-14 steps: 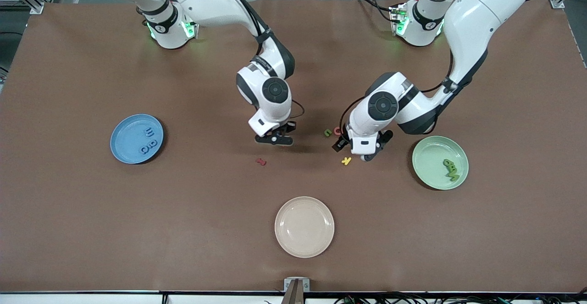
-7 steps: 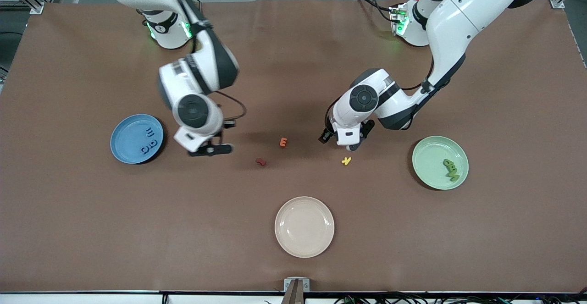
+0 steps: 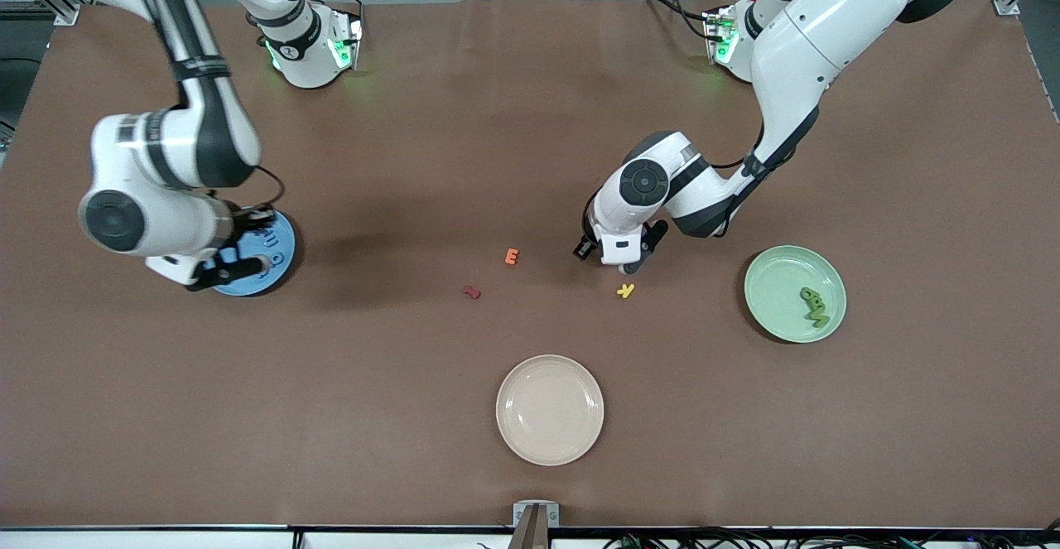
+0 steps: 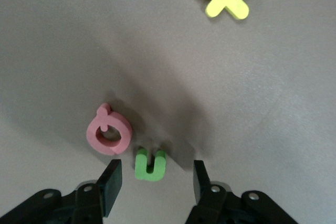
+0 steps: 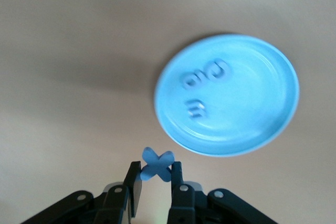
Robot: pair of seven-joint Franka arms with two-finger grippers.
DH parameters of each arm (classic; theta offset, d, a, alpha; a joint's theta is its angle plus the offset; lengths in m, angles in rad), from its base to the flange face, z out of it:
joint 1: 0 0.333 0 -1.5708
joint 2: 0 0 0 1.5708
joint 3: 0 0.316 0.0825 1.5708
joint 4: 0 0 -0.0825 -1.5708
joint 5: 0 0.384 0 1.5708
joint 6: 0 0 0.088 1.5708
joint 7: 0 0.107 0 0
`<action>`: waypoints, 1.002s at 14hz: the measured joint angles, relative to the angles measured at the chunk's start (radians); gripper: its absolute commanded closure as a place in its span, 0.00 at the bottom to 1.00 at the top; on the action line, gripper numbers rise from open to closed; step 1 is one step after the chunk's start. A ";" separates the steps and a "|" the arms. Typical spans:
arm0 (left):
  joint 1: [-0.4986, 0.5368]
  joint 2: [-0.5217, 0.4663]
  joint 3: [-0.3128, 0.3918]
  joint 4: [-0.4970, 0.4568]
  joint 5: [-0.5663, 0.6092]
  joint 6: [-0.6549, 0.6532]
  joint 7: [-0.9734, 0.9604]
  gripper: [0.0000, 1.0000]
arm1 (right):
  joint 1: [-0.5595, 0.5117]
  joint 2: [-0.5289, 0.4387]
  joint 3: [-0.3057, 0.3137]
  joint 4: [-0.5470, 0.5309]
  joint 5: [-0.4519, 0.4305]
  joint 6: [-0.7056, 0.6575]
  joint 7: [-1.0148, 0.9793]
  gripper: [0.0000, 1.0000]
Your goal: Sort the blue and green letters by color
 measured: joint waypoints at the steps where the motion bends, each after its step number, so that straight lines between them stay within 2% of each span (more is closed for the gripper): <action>1: 0.000 0.002 0.001 0.000 0.000 0.000 0.000 0.40 | -0.032 -0.008 0.000 -0.020 0.000 0.002 -0.023 0.49; 2: -0.002 0.003 0.001 0.000 0.000 0.000 0.000 0.41 | -0.053 -0.012 0.001 -0.034 0.000 0.004 -0.031 0.09; 3: -0.003 0.004 0.001 0.000 0.000 0.000 0.000 0.43 | -0.065 -0.013 0.002 -0.042 0.000 0.006 -0.033 0.00; 5: -0.006 0.006 0.002 0.000 0.000 0.000 0.000 0.51 | -0.076 -0.013 0.003 -0.049 0.000 0.008 -0.033 0.00; 10: -0.007 0.006 0.004 0.001 0.000 0.010 0.000 0.93 | -0.081 -0.013 0.006 -0.049 0.000 0.012 -0.033 0.00; 12: -0.005 0.006 0.004 0.003 0.000 0.010 0.000 0.98 | -0.081 -0.014 0.007 -0.048 0.000 0.016 -0.033 0.00; 14: 0.002 0.005 0.006 0.010 0.000 0.010 0.000 0.98 | -0.081 -0.016 0.008 -0.042 0.000 0.023 -0.033 0.00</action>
